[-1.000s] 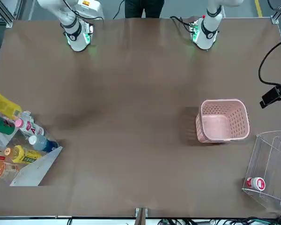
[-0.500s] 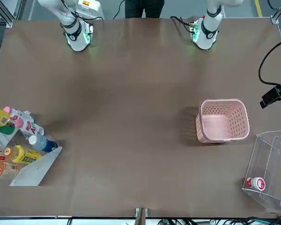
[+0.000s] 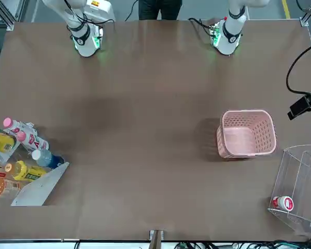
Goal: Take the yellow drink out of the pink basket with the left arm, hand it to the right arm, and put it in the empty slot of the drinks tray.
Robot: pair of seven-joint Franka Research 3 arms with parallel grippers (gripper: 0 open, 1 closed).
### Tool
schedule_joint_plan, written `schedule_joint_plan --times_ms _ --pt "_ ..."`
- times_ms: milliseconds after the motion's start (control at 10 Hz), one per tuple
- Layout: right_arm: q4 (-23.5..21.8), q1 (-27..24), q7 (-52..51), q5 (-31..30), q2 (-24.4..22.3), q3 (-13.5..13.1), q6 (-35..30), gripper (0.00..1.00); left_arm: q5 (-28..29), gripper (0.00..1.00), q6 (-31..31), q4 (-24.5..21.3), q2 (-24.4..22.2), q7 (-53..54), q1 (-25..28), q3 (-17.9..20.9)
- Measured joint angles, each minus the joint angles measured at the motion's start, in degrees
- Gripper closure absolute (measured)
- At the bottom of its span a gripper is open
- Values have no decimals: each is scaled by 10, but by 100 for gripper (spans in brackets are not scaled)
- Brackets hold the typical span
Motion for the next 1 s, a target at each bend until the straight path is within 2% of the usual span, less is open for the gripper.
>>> schedule_joint_plan --times_ms 300,500,1000 --pt "7 -12 -2 28 16 0 3 66 0 0 0 0 0 0 0 0" --pt "5 -17 -3 37 24 1 28 66 0 0 0 0 0 0 0 0" --pt "-32 -28 -3 42 39 2 78 66 0 0 0 0 0 0 0 0"
